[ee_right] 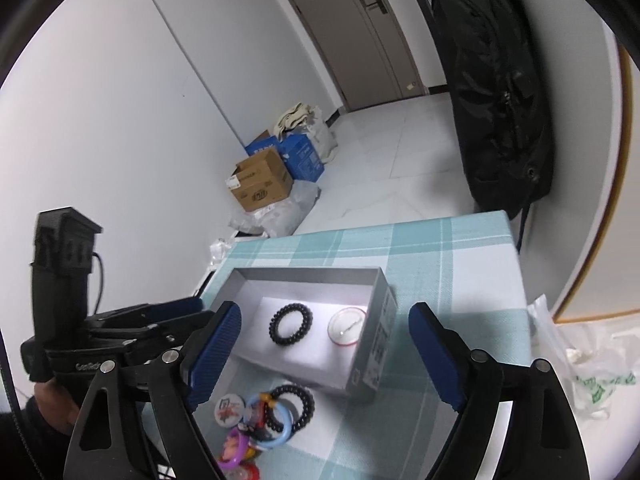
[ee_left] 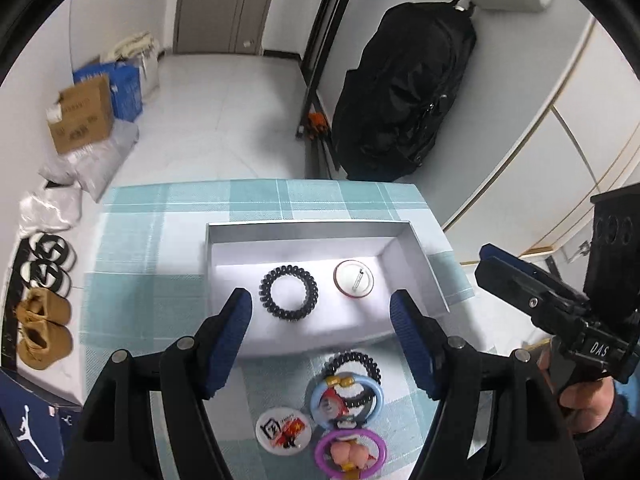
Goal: Organize jewelry
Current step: 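Carry the badge and bracelet into the grey box and open both grippers, then grasp the purple ring with pig charm using the left gripper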
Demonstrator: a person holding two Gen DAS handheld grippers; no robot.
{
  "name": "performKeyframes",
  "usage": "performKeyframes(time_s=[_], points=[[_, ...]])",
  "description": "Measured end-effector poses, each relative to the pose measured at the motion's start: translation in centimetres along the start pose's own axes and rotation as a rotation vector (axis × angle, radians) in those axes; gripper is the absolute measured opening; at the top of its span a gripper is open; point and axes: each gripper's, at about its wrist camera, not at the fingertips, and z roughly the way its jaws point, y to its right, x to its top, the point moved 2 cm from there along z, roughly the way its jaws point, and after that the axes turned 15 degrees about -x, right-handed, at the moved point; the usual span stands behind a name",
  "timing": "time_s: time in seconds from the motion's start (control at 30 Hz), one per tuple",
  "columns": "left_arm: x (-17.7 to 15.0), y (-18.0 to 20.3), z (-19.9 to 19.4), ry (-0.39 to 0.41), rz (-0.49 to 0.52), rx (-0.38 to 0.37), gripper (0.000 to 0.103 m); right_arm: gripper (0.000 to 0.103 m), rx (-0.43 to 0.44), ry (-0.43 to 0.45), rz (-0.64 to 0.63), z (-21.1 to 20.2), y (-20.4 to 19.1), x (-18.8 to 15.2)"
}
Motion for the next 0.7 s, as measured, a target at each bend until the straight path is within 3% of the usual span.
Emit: performKeyframes(time_s=[0.27, 0.43, 0.7], points=[[-2.5, 1.1, -1.6, 0.028, -0.003, 0.054, 0.068, 0.087, 0.015, 0.054, -0.023, -2.8, -0.7, -1.8], [-4.3, 0.6, -1.7, 0.005, -0.033, 0.057, 0.074, 0.087, -0.006, 0.034, -0.034, -3.3, -1.2, -3.5], [-7.6, -0.6, -0.3, -0.071, -0.081, -0.022, 0.076, 0.088, -0.041, -0.025, -0.084, -2.8, -2.1, -6.2]])
